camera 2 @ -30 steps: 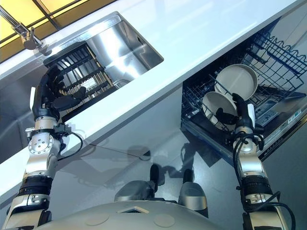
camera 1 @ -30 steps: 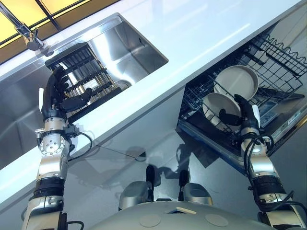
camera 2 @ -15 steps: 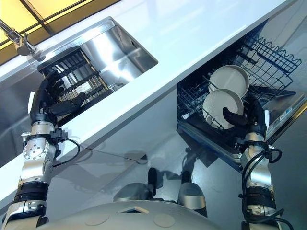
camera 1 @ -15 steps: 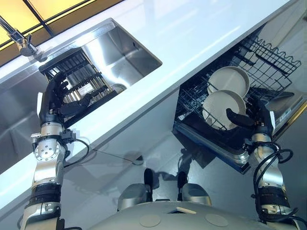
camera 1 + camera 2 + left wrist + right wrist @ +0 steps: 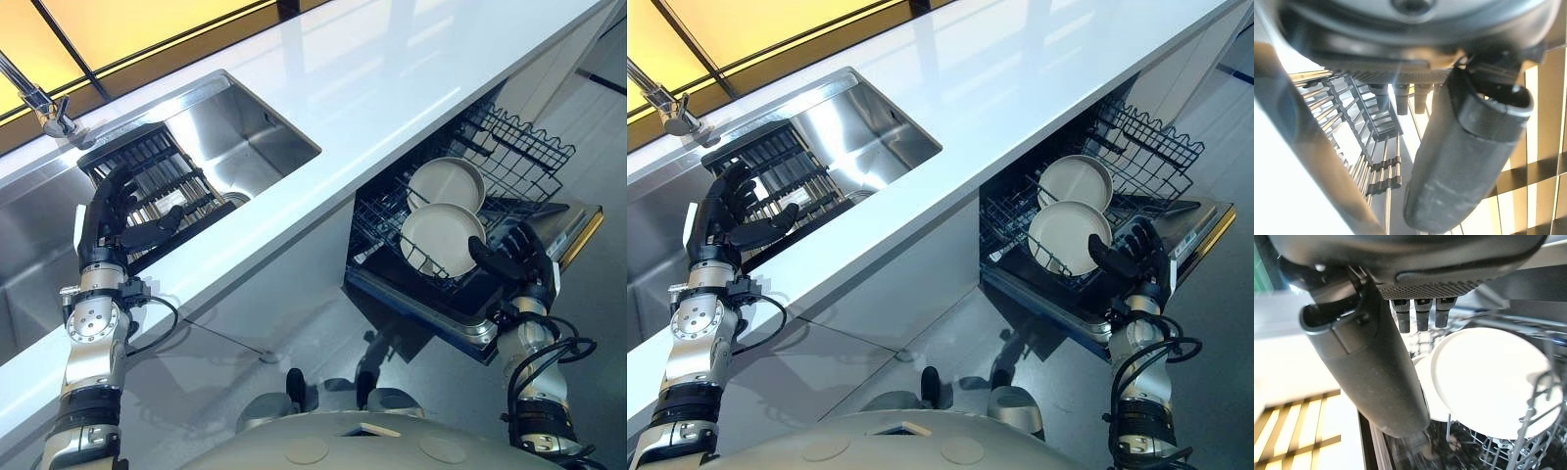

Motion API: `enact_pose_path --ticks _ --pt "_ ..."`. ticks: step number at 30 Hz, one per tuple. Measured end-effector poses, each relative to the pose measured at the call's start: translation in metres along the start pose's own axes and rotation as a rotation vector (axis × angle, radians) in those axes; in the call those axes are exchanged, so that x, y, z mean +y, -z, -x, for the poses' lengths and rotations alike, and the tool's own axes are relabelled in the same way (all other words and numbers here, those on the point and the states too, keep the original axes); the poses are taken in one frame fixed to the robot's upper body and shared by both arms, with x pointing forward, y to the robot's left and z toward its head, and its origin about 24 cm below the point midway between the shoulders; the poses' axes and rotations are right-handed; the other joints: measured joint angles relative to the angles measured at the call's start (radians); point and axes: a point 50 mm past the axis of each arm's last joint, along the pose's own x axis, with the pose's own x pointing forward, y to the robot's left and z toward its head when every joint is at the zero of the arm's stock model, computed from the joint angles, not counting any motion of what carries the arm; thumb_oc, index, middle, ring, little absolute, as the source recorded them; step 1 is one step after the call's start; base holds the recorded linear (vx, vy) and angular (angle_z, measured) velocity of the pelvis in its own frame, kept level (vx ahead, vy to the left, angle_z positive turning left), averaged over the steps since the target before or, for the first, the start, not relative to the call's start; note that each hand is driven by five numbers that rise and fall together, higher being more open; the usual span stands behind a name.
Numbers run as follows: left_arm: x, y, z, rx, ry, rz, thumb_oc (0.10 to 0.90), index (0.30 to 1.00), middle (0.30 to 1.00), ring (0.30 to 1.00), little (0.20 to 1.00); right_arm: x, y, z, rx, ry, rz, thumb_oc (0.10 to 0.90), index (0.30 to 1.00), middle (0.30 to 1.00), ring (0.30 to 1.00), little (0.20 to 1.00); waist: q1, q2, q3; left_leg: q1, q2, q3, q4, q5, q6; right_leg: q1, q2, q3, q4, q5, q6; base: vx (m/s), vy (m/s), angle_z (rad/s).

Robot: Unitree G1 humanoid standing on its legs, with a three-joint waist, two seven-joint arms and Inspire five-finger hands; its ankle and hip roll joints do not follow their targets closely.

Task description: Pick up plates and place into dishwasher.

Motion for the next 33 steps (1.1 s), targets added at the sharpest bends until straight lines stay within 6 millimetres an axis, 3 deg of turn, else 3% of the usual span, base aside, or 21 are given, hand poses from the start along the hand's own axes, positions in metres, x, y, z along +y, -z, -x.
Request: enact_pose_path --ticks 11,18,24,28,33 --pt "0.003 0.008 0.009 0.035 0.017 -0.009 0.8 0.9 0.9 0.9 0.9 -0.007 0.038 0.014 0.155 0.035 0.0 0.8 0.9 0.9 0.9 0.9 -0.001 0.031 -0.022 0.0 -0.002 -0.004 0.0 0.003 0.006 0.002 -0.002 -0.002 0.0 0.0 -0.001 0.02 0.009 0.01" --pt "0.003 0.008 0.009 0.037 0.021 -0.009 0.8 0.9 0.9 0.9 0.9 -0.007 0.042 0.016 0.179 0.026 0.003 0.8 0.9 0.9 0.9 0.9 0.0 0.034 -0.024 -0.002 -0.001 -0.008 0.0 0.0 0.003 0.003 -0.002 -0.009 0.0 -0.001 0.0 0.01 0.007 0.02" --pt "0.003 0.009 0.009 0.047 0.022 -0.01 0.8 0.9 0.9 0.9 0.9 -0.01 0.051 0.021 0.27 -0.115 0.005 0.8 0.9 0.9 0.9 0.9 -0.003 0.024 -0.03 -0.002 0.0 -0.014 0.0 0.003 0.007 0.009 -0.003 -0.012 0.0 -0.002 -0.002 0.05 0.019 0.01" --pt "0.003 0.01 0.009 0.062 0.022 -0.012 0.8 0.9 0.9 0.9 0.9 -0.014 0.06 0.023 0.348 -0.162 -0.065 0.8 0.9 0.9 0.9 0.9 -0.004 0.007 -0.04 0.002 0.001 -0.025 0.0 0.002 0.005 0.019 -0.001 -0.025 0.0 -0.006 -0.007 0.09 0.045 0.09" --pt "0.0 0.012 0.009 0.078 0.023 -0.006 0.8 0.9 0.9 0.9 0.9 -0.015 0.07 0.027 0.419 -0.162 -0.305 0.8 0.9 0.9 0.9 0.9 -0.001 -0.001 -0.044 0.005 0.003 -0.031 0.0 0.003 0.007 0.025 -0.001 -0.035 0.0 -0.007 -0.009 0.12 0.113 0.03"
